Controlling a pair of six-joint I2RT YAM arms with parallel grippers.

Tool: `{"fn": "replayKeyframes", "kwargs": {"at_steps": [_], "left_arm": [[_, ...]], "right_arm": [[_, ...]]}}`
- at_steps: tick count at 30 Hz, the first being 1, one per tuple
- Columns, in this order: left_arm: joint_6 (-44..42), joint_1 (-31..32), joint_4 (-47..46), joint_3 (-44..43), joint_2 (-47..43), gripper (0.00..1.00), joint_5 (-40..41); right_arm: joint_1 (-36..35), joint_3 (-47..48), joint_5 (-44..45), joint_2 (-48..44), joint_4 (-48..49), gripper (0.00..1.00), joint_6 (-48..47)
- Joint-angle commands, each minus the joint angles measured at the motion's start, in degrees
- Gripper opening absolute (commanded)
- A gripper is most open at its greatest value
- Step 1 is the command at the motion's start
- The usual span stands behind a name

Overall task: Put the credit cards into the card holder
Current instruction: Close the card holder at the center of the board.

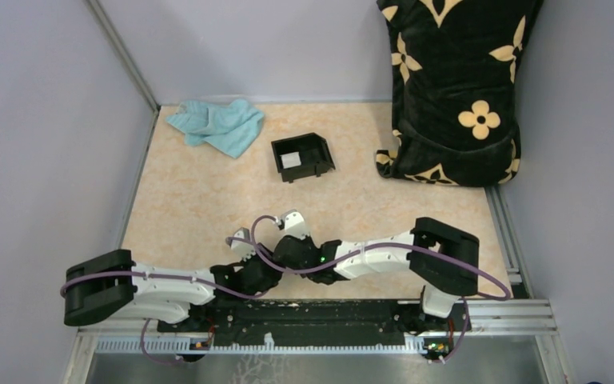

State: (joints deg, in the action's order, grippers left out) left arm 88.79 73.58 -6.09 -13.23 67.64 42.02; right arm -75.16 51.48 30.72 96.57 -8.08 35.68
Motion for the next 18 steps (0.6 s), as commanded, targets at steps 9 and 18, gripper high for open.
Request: {"fn": "replayKeyframes", "kwargs": {"at_steps": [9,18], "left_arm": [[-0.28,-0.71,11.62,-0.91,1.79,0.26,1.01],[-2.06,-0.71,8.24,-2.29,5.94,0.22,-1.15]], "right_arm": [[1.07,2.14,-3.21,-9.32,-5.45,0.31,-5.04],[4.46,-1.47,0.45,-12.74,-6.82,0.28,-4.75]]}}
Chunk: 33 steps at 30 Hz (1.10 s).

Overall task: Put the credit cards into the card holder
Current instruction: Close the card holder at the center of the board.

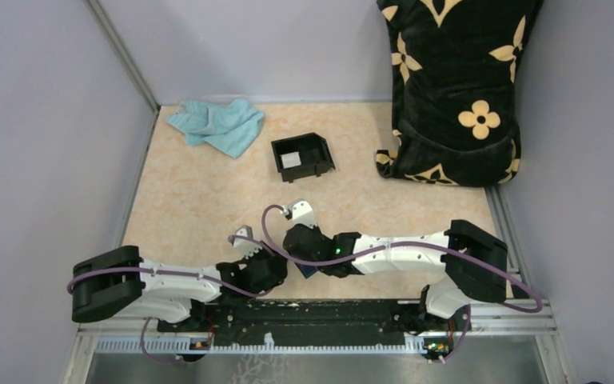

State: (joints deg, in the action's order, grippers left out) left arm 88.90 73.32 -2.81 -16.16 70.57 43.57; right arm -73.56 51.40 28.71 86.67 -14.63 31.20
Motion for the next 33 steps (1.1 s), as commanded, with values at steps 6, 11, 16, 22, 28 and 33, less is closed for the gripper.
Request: {"fn": "replayKeyframes", "kwargs": {"at_steps": [6,11,16,22,28,33], "left_arm": [[-3.00,-0.41,2.96,-0.34,7.12,0.19,-4.59],[-4.24,-0.59,1.78,-1.90,10.29,0.18,-5.40],[-7.12,-2.00,-1.49,-2.83,12.72,0.18,-7.14],[-11.08,-3.56,-5.97,-4.69,16.64,0.17,-9.79],[-12.07,-3.98,-5.65,-5.65,17.38,0.18,-10.26],[-9.53,-4.06,0.29,-5.09,13.77,0.23,-7.64]], "right_arm": [[6.77,-7.24,2.61,-3.13,1.23,0.18,1.04],[7.86,-10.89,1.09,-3.00,2.95,0.10,2.62],[7.85,-13.43,-1.37,-3.53,4.91,0.05,4.67],[7.83,-15.33,-3.32,-4.71,6.21,0.03,7.03],[7.56,-15.47,-1.67,-4.59,4.19,0.02,9.00],[8.52,-15.36,0.67,-4.52,2.44,0.02,8.92]]}}
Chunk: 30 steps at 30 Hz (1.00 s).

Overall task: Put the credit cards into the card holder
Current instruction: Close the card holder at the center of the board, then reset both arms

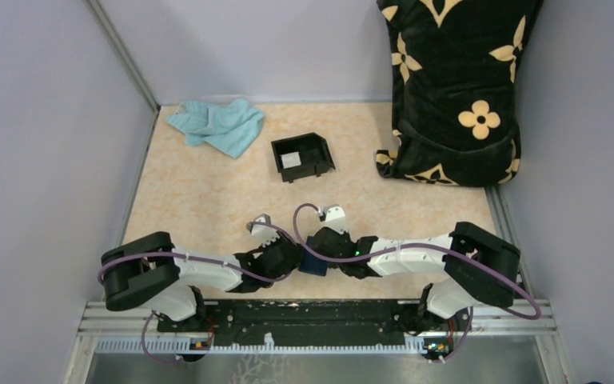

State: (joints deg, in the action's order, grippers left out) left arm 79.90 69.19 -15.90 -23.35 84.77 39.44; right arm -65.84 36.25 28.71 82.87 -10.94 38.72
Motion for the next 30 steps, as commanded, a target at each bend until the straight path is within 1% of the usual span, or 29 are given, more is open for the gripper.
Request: {"fn": "replayKeyframes", "kwargs": {"at_steps": [1,5,8,10,11,14,15,16,18,20,21,22,23,25,29,30], "left_arm": [[0.02,0.03,15.14,2.06,-1.47,0.24,-2.79],[1.05,-0.45,24.00,0.38,-6.46,0.31,1.65],[-0.98,-1.97,30.66,-2.31,-10.42,0.36,5.48],[-4.06,-3.96,33.84,-4.37,-12.62,0.40,7.69],[-6.71,-5.16,34.29,-5.31,-13.91,0.43,8.67],[-16.59,-9.66,33.91,-8.07,-16.31,0.51,10.85],[-20.75,-11.17,32.56,-8.96,-16.92,0.54,11.44],[-27.26,-12.80,30.50,-9.71,-17.45,0.55,11.73],[-38.30,-15.83,22.46,-10.29,-18.36,0.59,10.86],[-48.86,-20.15,12.03,-9.11,-18.99,0.59,5.29],[-52.34,-22.10,8.06,-8.26,-18.96,0.60,3.60],[-53.84,-24.66,6.54,-8.13,-18.47,0.63,3.27],[-54.37,-26.53,6.78,-8.56,-17.89,0.66,2.90],[-56.52,-29.98,5.43,-8.13,-17.29,0.67,-0.53],[-65.02,-30.52,-8.29,-0.33,-21.18,0.68,-1.67],[-67.14,-30.52,-12.54,2.18,-22.66,0.68,-2.18]], "right_arm": [[1.04,-0.09,1.38,-1.03,-1.66,0.02,1.18],[3.09,0.77,3.15,-3.92,-3.55,0.03,-0.92],[6.33,1.70,3.30,-7.33,-4.07,0.07,-4.46],[9.64,2.49,3.34,-8.92,-4.48,0.12,-7.18],[12.62,2.84,2.84,-9.54,-4.13,0.16,-9.01],[19.81,3.01,1.53,-11.41,-1.21,0.21,-13.97],[22.28,2.85,1.20,-12.11,0.25,0.22,-15.22],[24.65,2.72,0.88,-12.84,1.74,0.23,-16.49],[28.79,2.41,0.73,-14.20,5.16,0.30,-18.28],[32.86,2.22,-0.74,-14.67,8.12,0.42,-20.37],[34.52,2.26,-1.44,-14.26,9.17,0.49,-21.72],[35.69,2.56,-1.58,-13.67,9.73,0.52,-23.15],[36.52,3.16,-1.85,-13.03,9.41,0.53,-24.14],[37.25,4.46,-2.20,-12.57,7.31,0.54,-24.45],[37.28,0.71,-4.06,-17.59,9.12,0.56,-21.84],[37.28,-1.04,-4.44,-19.26,10.14,0.60,-20.83]]}}
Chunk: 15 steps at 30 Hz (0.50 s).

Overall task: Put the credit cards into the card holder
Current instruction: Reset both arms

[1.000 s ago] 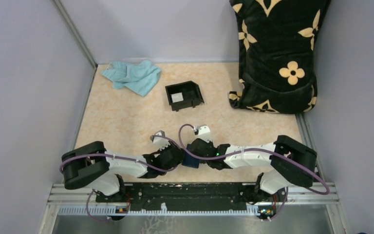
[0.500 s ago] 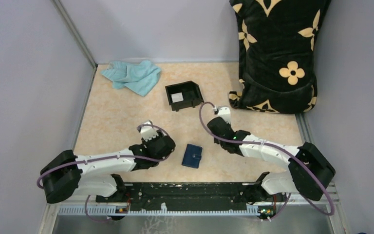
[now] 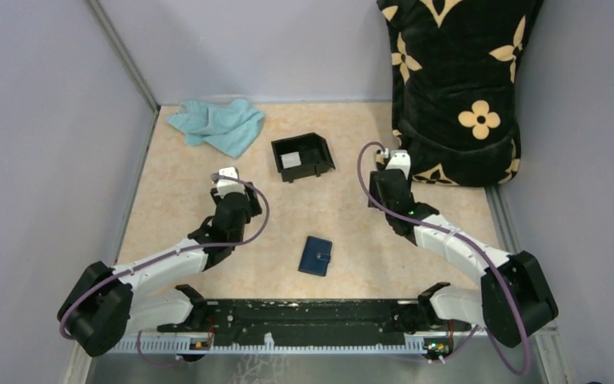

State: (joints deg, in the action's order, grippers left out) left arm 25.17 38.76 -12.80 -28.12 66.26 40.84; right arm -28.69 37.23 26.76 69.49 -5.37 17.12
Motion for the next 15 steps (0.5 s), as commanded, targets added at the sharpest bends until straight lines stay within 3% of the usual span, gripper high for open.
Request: {"fn": "replayKeyframes", "kwargs": {"at_steps": [1,7,13,14,15], "left_arm": [[-14.63,-0.16,-19.96,9.49,-5.59,0.68,-4.04],[-20.71,-0.44,-30.86,15.57,-7.44,0.68,-4.95],[-20.82,-0.44,-36.22,17.35,-5.25,0.68,-3.42],[-20.61,-0.44,-36.62,17.39,-4.78,0.68,-3.07],[-20.49,-0.44,-36.94,17.35,-4.46,0.68,-2.64]], "right_arm": [[0.12,-3.52,-2.57,-7.55,5.47,0.63,1.74],[0.17,-8.20,0.32,-11.86,6.89,0.68,5.37],[0.12,-9.13,5.10,-13.15,6.64,0.68,4.18],[0.12,-9.70,5.15,-13.50,7.47,0.70,3.87],[0.12,-10.00,5.50,-13.66,7.85,0.78,3.88]]}}
